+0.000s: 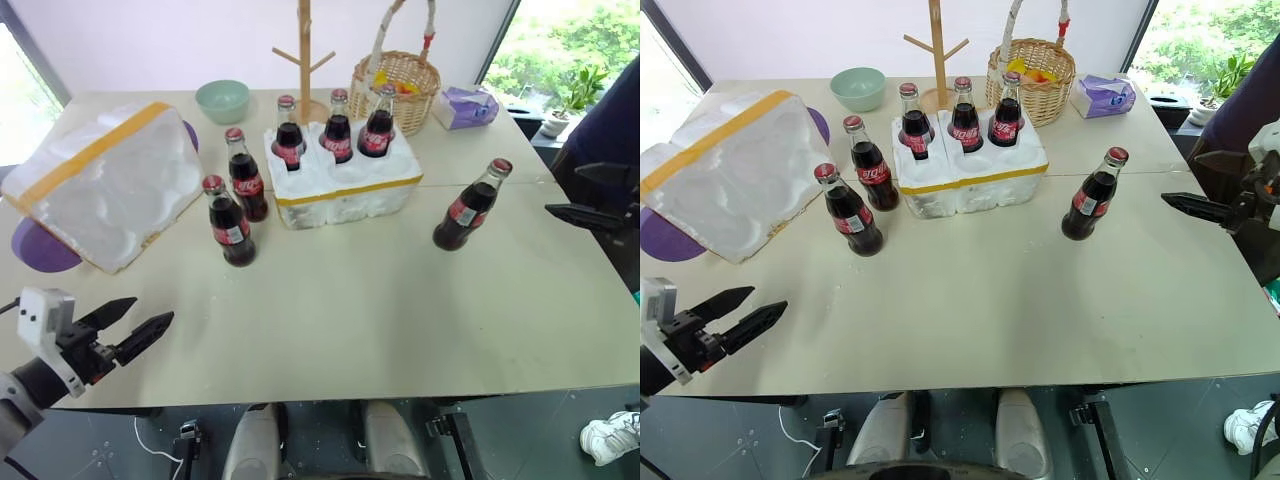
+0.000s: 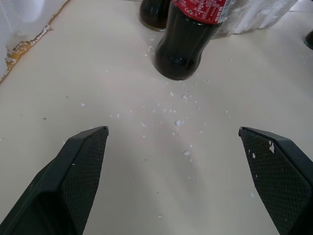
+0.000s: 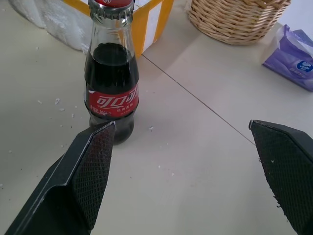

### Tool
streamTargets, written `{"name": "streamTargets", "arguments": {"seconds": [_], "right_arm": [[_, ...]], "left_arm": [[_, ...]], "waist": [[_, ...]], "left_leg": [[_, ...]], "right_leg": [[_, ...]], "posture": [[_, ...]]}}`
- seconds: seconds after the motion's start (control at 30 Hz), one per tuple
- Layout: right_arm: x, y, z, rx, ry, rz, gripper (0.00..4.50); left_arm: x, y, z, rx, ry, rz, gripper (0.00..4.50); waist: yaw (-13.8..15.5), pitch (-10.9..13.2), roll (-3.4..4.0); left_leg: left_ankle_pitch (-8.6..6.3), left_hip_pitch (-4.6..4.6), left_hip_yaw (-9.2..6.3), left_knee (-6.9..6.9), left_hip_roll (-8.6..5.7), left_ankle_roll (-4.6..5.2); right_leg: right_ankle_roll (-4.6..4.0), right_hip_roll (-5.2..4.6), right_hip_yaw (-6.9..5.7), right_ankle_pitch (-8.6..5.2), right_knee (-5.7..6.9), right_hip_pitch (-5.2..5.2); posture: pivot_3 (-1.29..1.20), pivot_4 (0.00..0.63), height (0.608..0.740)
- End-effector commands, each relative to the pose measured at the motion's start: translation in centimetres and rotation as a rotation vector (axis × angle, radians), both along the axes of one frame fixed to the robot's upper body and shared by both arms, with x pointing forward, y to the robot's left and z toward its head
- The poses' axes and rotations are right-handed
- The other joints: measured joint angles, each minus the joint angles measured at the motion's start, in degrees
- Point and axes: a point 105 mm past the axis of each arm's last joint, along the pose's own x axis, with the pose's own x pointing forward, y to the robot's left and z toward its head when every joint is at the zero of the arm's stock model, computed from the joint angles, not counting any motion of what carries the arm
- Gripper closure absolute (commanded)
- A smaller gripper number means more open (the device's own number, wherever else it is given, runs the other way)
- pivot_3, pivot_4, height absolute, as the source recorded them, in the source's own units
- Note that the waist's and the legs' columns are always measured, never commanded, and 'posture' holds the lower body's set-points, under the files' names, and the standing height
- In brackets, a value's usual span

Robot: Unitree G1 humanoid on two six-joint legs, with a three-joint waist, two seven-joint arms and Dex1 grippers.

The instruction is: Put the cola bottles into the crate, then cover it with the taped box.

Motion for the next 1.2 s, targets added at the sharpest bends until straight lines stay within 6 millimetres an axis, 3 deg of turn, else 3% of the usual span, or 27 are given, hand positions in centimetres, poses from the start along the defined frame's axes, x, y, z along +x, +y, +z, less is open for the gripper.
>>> {"name": "streamTargets", "arguments": {"seconds": [0.03, 0.2, 0.43, 0.6, 0.7, 0.83, 1.0, 1.2], "right_arm": [[0.1, 0.0, 1.0, -0.002, -0.051, 0.001, 0.0], [0.3, -0.1, 1.1, 0.007, -0.069, -0.016, 0.0], [0.7, 0.0, 1.1, 0.089, -0.073, -0.037, 0.0], [-0.1, 1.2, 4.5, 0.095, -0.087, 0.045, 0.0], [-1.4, 3.4, 7.9, 0.088, -0.089, 0.165, 0.0], [-4.1, 7.7, 10.4, 0.077, -0.021, 0.371, 0.0], [-7.4, 12.7, 11.4, 0.059, 0.042, 0.588, 0.0], [-9.0, 15.4, 11.2, 0.054, 0.056, 0.679, 0.0]], "left_arm": [[0.4, 0.1, 0.8, 0.041, -0.036, 0.003, 0.03], [1.0, 0.9, 1.1, 0.005, -0.044, 0.057, 0.03], [2.2, 0.4, 2.0, -0.01, -0.108, 0.034, 0.03], [4.2, -1.4, 3.8, -0.02, -0.19, -0.046, 0.03], [5.5, -2.7, 4.6, -0.02, -0.213, -0.116, 0.03], [7.4, -3.7, 5.0, -0.015, -0.233, -0.176, 0.03], [9.5, -5.1, 4.8, 0.007, -0.245, -0.256, 0.03], [11.3, -6.1, 4.0, 0.056, -0.246, -0.325, 0.03]], "waist": [[0.0, 0.0, 0.0], [0.1, 0.0, 0.0], [0.16, 0.0, 0.0], [0.25, 0.0, 0.05], [0.25, 0.09, 0.29], [0.26, 0.05, 0.39], [0.27, 0.05, 0.39], [0.44, 0.06, 0.38]], "left_leg": [[0.0, 0.0, 0.0, 0.0, 0.0, 0.0], [0.0, 0.0, 0.0, 0.0, 0.0, 0.0], [0.01, 0.01, 0.01, 0.01, 0.0, 0.0], [0.01, 0.01, 0.01, 0.08, -0.03, 0.0], [0.01, 0.0, 0.01, 0.04, -0.02, 0.01], [0.01, 0.01, -0.03, -0.06, 0.02, 0.01], [0.01, 0.0, -0.02, -0.03, 0.04, 0.0], [0.01, -0.02, -0.01, -0.02, 0.02, 0.0]], "right_leg": [[0.0, 0.0, 0.0, 0.0, 0.0, 0.0], [0.0, 0.01, 0.0, 0.0, 0.01, 0.01], [0.0, 0.02, 0.0, 0.0, 0.03, 0.02], [0.01, 0.01, 0.01, 0.01, 0.04, 0.07], [0.01, 0.03, 0.01, 0.02, 0.06, 0.03], [0.01, 0.11, 0.01, 0.0, 0.06, 0.0], [0.01, 0.11, 0.01, 0.01, 0.05, 0.01], [0.01, 0.08, 0.01, 0.01, 0.05, 0.0]], "posture": [[0.0, 0.15, 0.74], [0.0, 0.15, 0.74], [0.0, 0.15, 0.74], [0.0, 0.15, 0.74], [0.0, 0.15, 0.74], [0.0, 0.15, 0.74], [0.0, 0.15, 0.74], [0.0, 0.15, 0.74]]}}
